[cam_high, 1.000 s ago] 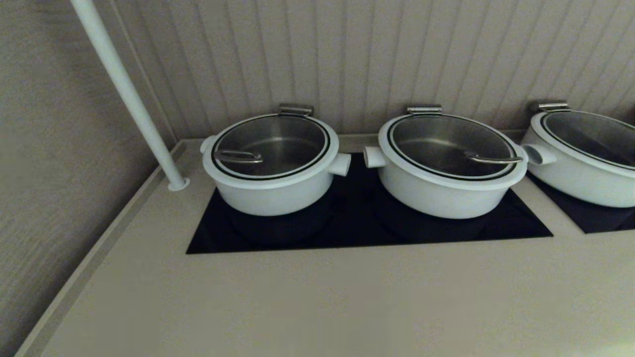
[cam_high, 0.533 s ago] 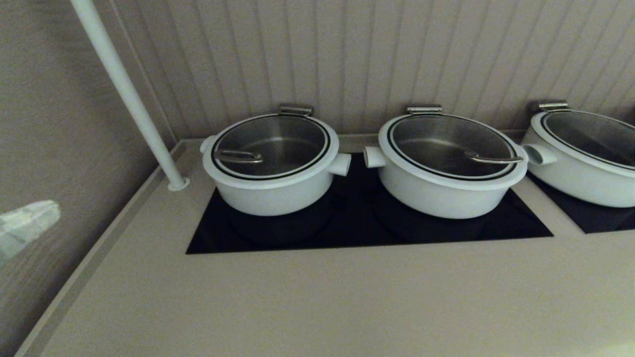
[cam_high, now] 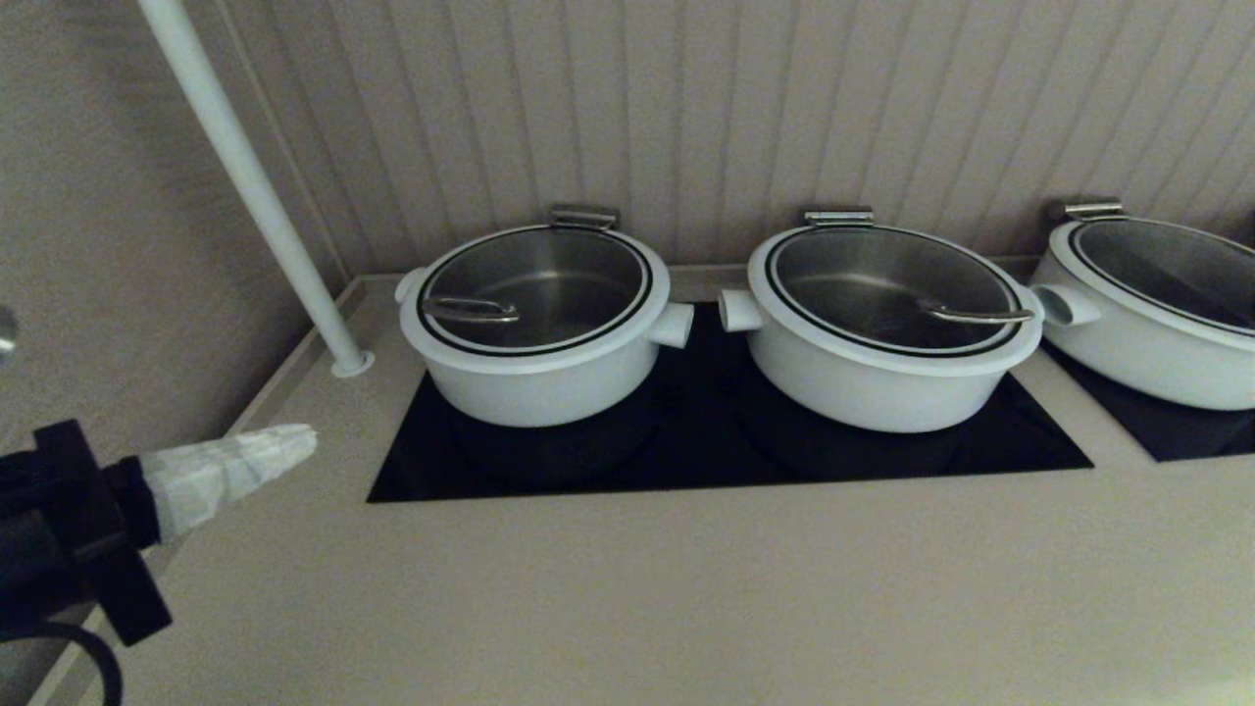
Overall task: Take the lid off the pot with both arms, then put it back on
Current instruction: Open the food pot lid a small opening with the left arm
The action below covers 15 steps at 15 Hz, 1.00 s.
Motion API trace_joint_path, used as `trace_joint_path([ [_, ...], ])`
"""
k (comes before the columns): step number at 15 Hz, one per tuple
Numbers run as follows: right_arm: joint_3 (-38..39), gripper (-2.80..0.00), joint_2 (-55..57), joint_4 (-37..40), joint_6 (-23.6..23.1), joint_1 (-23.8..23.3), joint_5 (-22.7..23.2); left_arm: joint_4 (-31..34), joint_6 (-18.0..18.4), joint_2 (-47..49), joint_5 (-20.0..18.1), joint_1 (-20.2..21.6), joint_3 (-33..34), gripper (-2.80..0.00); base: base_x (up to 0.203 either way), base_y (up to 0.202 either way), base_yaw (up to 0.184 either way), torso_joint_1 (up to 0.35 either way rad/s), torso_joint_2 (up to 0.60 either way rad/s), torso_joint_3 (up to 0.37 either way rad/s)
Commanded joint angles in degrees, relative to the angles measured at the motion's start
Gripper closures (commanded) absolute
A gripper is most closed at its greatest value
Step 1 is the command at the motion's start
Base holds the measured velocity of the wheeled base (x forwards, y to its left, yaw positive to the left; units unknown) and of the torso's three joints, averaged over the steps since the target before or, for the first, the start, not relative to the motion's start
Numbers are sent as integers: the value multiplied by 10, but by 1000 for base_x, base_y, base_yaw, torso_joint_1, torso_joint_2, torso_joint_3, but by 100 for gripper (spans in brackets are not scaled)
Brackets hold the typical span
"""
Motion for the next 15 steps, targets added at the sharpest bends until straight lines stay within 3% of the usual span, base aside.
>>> trace_joint_path([
  [1,0,0,0,0,0,0,0,-8,1,53,-2,-7,-6,0,0,0,0,0,0,0],
  [7,0,0,1,0,0,0,0,-83,1,180,-1,-10,-44,0,0,0,0,0,0,0],
  [15,0,0,0,0,0,0,0,-91,0,246,0,-11,-52,0,0,0,0,0,0,0],
])
